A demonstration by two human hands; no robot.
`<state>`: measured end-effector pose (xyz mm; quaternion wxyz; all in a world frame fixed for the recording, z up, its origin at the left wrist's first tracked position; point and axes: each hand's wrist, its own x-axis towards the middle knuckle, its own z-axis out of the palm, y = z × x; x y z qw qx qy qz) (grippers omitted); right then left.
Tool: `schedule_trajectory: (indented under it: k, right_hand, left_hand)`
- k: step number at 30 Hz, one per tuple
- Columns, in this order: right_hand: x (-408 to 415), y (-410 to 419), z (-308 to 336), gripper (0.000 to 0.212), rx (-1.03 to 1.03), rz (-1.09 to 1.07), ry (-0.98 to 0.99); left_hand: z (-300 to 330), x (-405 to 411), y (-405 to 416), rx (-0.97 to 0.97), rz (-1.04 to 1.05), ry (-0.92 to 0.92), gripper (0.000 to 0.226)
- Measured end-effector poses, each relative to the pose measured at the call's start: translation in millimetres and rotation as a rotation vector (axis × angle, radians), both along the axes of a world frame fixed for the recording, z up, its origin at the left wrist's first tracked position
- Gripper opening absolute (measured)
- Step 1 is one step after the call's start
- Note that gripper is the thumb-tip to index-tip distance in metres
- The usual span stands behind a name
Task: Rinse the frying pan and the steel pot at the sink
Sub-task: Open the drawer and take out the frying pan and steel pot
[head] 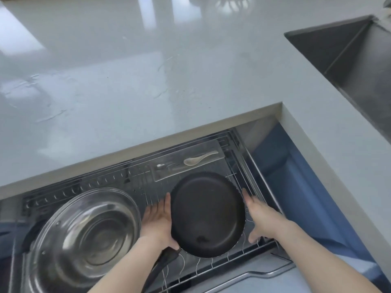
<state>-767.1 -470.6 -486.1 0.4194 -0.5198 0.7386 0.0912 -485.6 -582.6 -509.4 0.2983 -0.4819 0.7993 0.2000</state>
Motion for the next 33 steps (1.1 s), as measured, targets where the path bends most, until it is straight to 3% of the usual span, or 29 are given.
schedule_trajectory:
  k: [12, 20, 26, 33]
  right_hand:
    - [18.5, 0.8, -32.7, 0.155, -0.054, -0.107, -0.084]
    - [18.0, -0.8, -34.4, 0.154, -0.044, -0.153, -0.152]
    - [0.9, -10.4, -16.1, 0.155, -0.038, -0.114, -0.186]
    - [-22.9, -15.5, 39.2, 0.157, 0.022, -0.06, -0.163]
  left_hand:
    - [-12.7, -2.0, -6.3, 0.258, 0.192, 0.205, 0.156]
    - [-20.2, 0.3, -0.3, 0.308, 0.346, 0.339, 0.15]
    - [-18.6, 6.5, -5.7, 0.402, 0.4, 0.511, 0.157]
    - [19.2, 7.8, -13.0, 0.532, 0.325, 0.532, 0.157]
